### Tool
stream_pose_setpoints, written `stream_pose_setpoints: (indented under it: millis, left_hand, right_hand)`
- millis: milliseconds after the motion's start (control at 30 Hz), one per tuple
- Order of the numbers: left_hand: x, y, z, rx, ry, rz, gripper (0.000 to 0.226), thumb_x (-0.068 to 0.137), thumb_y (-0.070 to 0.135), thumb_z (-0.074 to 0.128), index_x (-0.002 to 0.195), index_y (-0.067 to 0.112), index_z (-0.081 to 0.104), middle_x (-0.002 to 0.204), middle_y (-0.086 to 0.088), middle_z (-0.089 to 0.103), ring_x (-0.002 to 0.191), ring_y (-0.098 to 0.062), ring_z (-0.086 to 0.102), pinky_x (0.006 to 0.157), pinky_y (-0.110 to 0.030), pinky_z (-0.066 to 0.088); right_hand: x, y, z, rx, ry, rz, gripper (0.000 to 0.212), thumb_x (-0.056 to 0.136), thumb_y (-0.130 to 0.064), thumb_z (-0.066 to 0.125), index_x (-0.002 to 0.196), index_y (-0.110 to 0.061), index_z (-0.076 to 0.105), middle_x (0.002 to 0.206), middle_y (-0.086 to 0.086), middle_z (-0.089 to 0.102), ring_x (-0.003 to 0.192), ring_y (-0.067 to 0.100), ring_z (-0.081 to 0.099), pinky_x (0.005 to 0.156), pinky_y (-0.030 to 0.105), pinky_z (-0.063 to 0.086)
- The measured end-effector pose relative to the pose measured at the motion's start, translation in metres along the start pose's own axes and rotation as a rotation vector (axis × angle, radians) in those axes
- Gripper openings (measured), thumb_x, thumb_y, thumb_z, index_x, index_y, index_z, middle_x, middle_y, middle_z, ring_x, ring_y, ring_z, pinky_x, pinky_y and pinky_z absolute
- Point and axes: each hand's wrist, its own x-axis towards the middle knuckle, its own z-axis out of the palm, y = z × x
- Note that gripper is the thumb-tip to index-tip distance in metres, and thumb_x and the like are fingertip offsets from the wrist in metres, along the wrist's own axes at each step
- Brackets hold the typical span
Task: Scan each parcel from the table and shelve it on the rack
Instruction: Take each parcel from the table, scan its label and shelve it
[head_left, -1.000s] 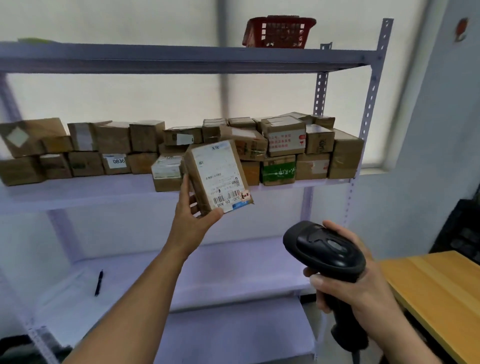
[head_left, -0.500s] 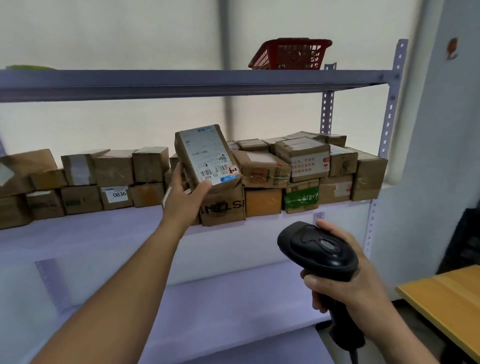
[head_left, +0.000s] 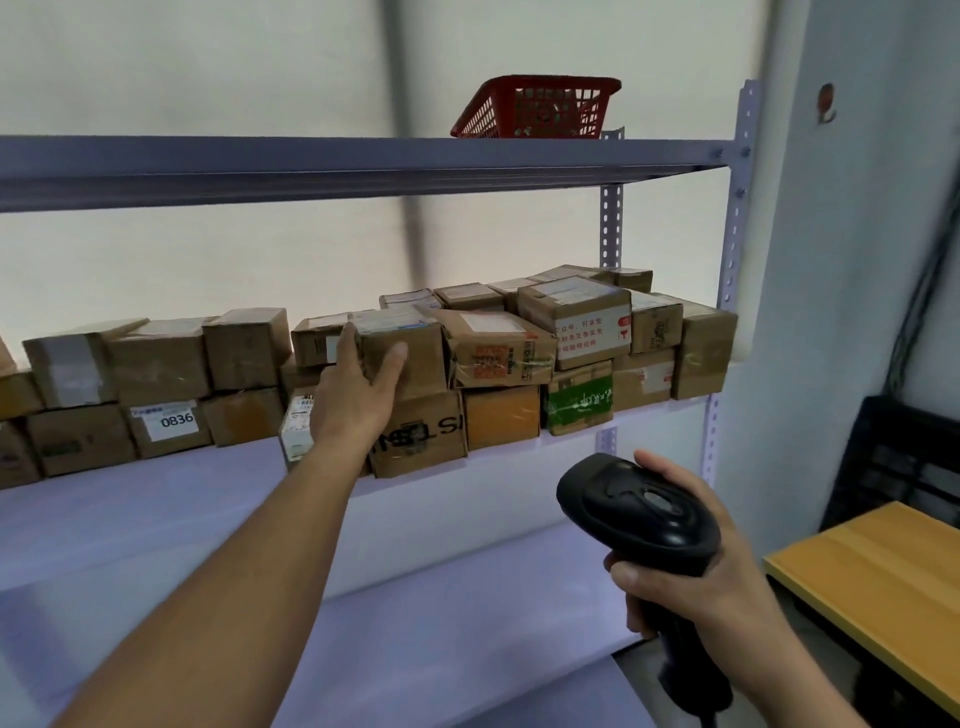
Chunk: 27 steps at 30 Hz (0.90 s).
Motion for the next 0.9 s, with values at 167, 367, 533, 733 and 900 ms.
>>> stream_pose_setpoints:
  millis: [167, 367, 533, 733, 900]
  left_hand:
    - [0.006, -0.008, 0.005, -0.011, 0.013, 0.038, 0.088, 0.086, 0.037, 0.071, 0.154, 0.029, 0.015, 0.148, -0.008, 0.045, 0.134, -0.031, 0.041, 0.103, -0.043, 0.039]
    - [0.006, -0.016, 0.01, -0.062, 0.026, 0.033, 0.089, 0.086, 0.031, 0.071, 0.154, 0.028, 0.013, 0.146, -0.006, 0.047, 0.131, -0.03, 0.046, 0.104, -0.042, 0.041]
    - [-0.005, -0.026, 0.01, -0.088, 0.012, 0.08, 0.092, 0.083, 0.029, 0.074, 0.154, 0.029, 0.014, 0.151, -0.005, 0.039, 0.134, -0.028, 0.043, 0.108, -0.047, 0.04]
    - [-0.064, -0.014, 0.025, 0.146, 0.229, 0.282, 0.073, 0.087, 0.029, 0.07, 0.148, 0.013, 0.034, 0.145, -0.015, 0.042, 0.134, -0.031, 0.034, 0.106, -0.047, 0.033]
    - [-0.123, 0.0, 0.069, 0.125, 0.152, 0.457, 0.056, 0.084, 0.032, 0.066, 0.132, 0.007, 0.054, 0.123, -0.016, 0.058, 0.115, -0.029, 0.047, 0.094, -0.045, 0.042]
  right_hand:
    - [0.001, 0.0, -0.001, -0.035, -0.005, -0.02, 0.085, 0.069, 0.018, 0.074, 0.123, -0.045, 0.058, 0.095, 0.013, 0.072, 0.052, 0.044, 0.058, 0.049, 0.045, 0.054]
    - [-0.002, 0.002, -0.007, -0.035, -0.007, -0.035, 0.084, 0.067, 0.016, 0.074, 0.118, -0.05, 0.061, 0.097, 0.011, 0.071, 0.05, 0.043, 0.057, 0.048, 0.043, 0.052]
    - [-0.006, 0.004, -0.018, -0.024, -0.011, -0.034, 0.083, 0.066, 0.015, 0.075, 0.118, -0.049, 0.062, 0.098, 0.009, 0.071, 0.048, 0.038, 0.056, 0.047, 0.04, 0.051]
    - [-0.017, 0.004, -0.042, -0.044, 0.009, -0.03, 0.084, 0.069, 0.018, 0.075, 0.117, -0.049, 0.061, 0.099, -0.001, 0.07, 0.048, 0.035, 0.057, 0.047, 0.039, 0.051]
    - [-0.034, 0.005, -0.069, -0.068, 0.057, -0.03, 0.084, 0.068, 0.016, 0.078, 0.12, -0.048, 0.061, 0.105, 0.005, 0.069, 0.048, 0.032, 0.057, 0.045, 0.036, 0.051]
